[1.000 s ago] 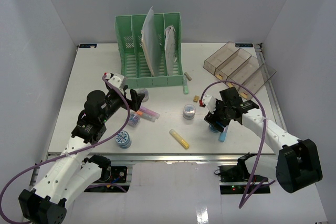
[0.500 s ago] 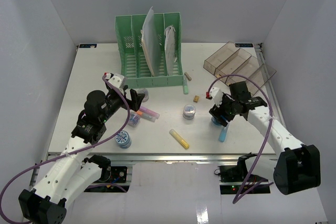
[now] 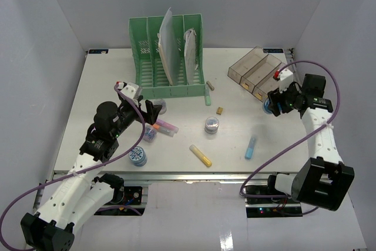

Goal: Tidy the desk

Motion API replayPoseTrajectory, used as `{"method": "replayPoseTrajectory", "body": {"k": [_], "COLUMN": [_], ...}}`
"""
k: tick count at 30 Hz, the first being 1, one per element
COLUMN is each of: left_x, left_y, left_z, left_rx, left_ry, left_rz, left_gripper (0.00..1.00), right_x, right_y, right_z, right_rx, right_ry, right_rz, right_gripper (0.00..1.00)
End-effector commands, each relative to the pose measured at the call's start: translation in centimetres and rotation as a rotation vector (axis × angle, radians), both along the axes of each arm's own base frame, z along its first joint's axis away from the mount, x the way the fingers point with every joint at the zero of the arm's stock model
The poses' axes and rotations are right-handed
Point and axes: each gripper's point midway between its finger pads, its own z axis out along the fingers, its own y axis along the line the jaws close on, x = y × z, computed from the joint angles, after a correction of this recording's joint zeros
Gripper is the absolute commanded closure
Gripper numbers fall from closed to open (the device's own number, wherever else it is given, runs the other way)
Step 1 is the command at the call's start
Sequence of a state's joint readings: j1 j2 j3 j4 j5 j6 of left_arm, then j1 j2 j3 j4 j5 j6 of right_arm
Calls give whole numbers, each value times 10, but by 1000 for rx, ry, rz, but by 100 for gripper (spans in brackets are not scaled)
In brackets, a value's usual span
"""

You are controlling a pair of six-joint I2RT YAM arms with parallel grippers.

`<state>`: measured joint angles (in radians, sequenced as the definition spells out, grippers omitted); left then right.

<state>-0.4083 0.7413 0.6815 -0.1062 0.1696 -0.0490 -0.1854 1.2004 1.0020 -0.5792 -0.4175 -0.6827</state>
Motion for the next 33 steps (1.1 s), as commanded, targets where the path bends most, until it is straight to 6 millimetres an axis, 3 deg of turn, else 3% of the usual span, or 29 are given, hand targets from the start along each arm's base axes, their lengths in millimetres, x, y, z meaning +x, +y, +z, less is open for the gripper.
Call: {"method": "replayPoseTrajectory", "body": {"k": [1,14,16,33], "left_x": [-5,-13,-13,-15], "left_y": [0,-3,-3,-6], "left_z": [5,14,14,13], "left_rx": [-5,-21,-21,-20], "left_ry": [-13,-27,-21,-10], "left_rz": [-15,-41,-45,-60], "left_gripper": [2,2,2,2], "right_x": [40,109,118,177], "right_y": [-19,-101,-106,-156], "right_z": [38,39,42,5], "right_rx": [105,136,136,63], "right_ry": [-143,-229,-249,-242], "right_rz": [-43,-286,-306,-429], "right_gripper": [83,84,83,80]}}
